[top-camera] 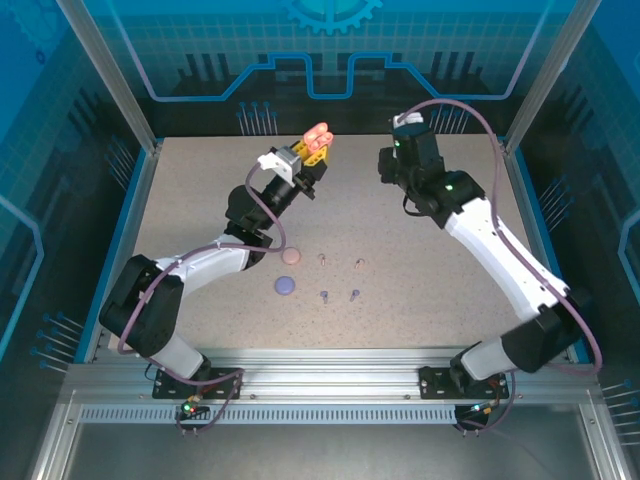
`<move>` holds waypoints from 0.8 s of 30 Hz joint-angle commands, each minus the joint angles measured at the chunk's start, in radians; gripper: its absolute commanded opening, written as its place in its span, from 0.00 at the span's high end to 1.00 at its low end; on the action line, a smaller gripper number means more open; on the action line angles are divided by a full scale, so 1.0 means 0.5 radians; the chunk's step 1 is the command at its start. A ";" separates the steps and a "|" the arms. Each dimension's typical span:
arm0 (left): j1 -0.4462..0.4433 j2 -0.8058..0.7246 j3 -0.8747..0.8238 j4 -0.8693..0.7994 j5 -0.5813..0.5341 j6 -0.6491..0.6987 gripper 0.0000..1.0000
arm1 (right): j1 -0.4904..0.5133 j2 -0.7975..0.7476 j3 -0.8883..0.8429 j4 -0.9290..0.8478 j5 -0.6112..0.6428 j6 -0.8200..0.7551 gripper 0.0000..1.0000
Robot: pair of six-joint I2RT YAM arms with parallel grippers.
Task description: Insert wireless bluetooth earbuds into charging case
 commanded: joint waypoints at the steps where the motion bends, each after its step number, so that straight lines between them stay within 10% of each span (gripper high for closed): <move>1: -0.026 -0.053 0.010 0.023 0.081 -0.017 1.00 | 0.075 -0.160 -0.124 0.380 0.039 -0.176 0.74; 24: -0.196 0.064 0.107 -0.040 0.061 0.022 1.00 | 0.124 -0.293 -0.159 0.918 -0.570 -0.102 0.71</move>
